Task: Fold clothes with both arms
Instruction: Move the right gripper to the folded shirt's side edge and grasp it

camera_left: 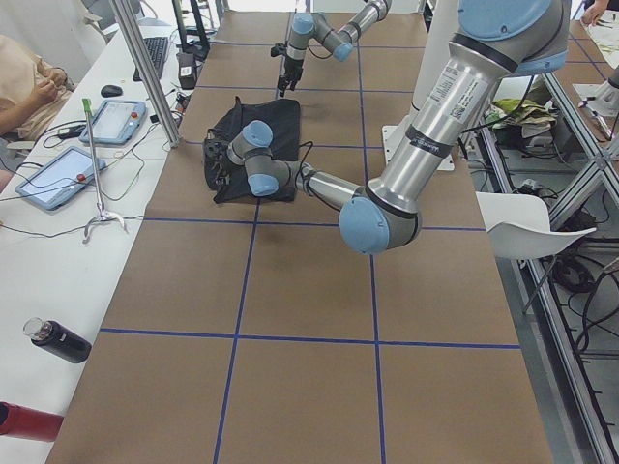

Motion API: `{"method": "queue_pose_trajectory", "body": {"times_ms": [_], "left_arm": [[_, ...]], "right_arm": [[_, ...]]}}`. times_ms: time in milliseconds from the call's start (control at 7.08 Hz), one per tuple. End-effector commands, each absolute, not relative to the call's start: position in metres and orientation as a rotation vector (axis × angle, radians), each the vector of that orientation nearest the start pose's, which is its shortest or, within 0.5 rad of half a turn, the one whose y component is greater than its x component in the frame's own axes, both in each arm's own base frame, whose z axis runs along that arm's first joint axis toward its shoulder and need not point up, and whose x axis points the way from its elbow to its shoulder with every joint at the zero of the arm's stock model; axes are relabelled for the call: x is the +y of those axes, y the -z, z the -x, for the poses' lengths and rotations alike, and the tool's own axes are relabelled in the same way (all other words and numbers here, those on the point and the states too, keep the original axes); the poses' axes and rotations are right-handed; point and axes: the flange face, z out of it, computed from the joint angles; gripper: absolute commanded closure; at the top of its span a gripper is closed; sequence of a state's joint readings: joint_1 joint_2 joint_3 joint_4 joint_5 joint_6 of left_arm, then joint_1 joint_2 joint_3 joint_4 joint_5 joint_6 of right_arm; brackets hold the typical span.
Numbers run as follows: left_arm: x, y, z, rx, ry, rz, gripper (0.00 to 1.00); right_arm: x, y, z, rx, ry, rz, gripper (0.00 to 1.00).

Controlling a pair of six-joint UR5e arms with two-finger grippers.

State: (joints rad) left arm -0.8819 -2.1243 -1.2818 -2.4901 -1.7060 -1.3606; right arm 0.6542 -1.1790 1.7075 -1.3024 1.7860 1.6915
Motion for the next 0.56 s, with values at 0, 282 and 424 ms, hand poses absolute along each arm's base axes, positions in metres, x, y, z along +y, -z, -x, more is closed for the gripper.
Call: {"method": "queue_pose_trajectory", "body": {"times_ms": [0,282,424], "left_arm": [[-0.638,-0.362,-0.37,1.093,0.508,-0.524,0.49],[-0.637,-0.361,-0.369,1.096,0.508,-0.526,0.49],[-0.637,-0.36,-0.369,1.097,0.507,-0.526,0.49]], "right_arm": [[-0.467,-0.362,0.454,-0.818,-0.63,-0.008,0.2],[-0.465,-0.367,0.465,-0.802,-0.625,-0.01,0.32],[-0.465,-0.367,0.467,-0.8,-0.626,-0.01,0.57]]}}
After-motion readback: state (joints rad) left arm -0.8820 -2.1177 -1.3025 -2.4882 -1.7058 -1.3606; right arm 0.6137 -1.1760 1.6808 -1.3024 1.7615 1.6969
